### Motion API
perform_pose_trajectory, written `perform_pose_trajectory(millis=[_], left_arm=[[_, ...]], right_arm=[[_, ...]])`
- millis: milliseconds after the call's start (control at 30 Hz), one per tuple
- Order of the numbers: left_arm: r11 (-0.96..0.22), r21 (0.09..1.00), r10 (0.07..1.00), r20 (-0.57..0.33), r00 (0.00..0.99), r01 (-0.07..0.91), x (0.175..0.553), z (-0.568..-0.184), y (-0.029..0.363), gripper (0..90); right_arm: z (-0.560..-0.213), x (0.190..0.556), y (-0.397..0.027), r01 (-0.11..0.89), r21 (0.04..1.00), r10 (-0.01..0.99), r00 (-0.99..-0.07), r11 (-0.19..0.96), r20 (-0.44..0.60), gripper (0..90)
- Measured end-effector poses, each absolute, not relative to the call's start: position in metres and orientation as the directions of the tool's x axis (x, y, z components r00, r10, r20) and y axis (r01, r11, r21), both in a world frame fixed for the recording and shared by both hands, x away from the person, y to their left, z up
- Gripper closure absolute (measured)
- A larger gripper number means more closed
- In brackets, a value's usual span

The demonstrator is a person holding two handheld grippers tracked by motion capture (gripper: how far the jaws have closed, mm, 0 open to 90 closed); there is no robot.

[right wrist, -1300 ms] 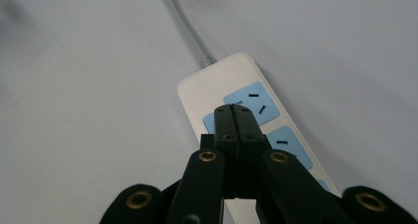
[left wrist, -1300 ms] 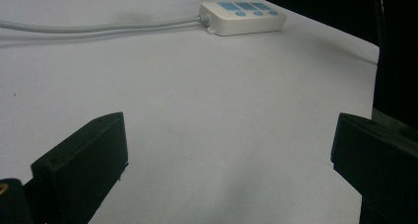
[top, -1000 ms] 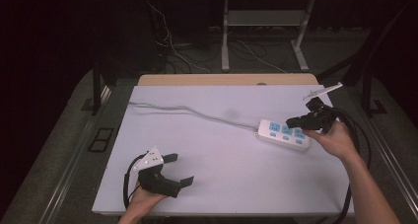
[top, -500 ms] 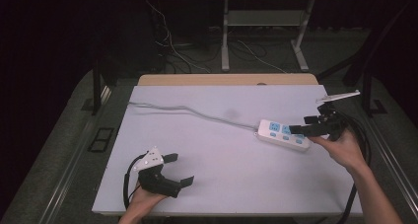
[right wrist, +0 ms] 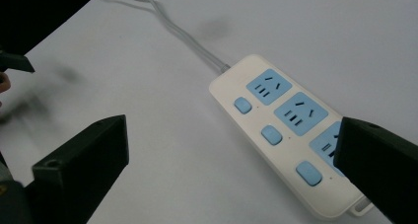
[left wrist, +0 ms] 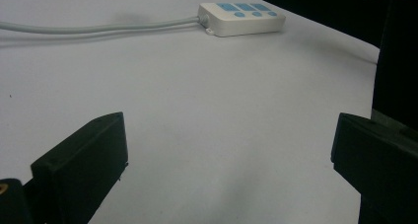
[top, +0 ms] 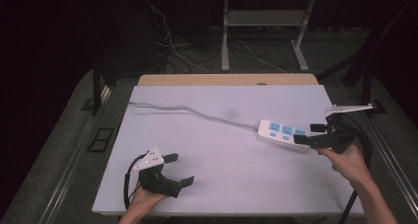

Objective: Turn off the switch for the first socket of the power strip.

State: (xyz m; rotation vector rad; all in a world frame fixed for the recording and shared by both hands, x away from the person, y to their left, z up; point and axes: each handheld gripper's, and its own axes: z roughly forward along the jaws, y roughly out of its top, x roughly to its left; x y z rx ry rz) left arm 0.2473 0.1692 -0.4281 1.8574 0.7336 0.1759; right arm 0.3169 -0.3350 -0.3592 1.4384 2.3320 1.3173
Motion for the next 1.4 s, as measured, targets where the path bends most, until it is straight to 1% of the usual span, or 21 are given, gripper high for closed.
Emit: perform_pose_trajectory(millis=[700,1067,1400], left_arm=[[-0.234,0.886,0.56,-0.214,0.8,0.401,0.247,-0.428,0.169,0.0],[-0.236,0.885,0.56,-0.213,0.8,0.401,0.247,-0.428,0.169,0.0],[-0.235,0.885,0.56,-0.215,0.8,0.402,0.247,-0.428,0.169,0.0]], right_arm=[[-0.387,0.278,-0.329,0.658,0.739,0.731,-0.574,0.143,0.37,0.1],[-0.397,0.262,-0.316,0.632,0.753,0.695,-0.624,0.181,0.358,0.1],[-0.417,0.254,-0.306,0.627,0.748,0.68,-0.647,0.218,0.345,0.2]])
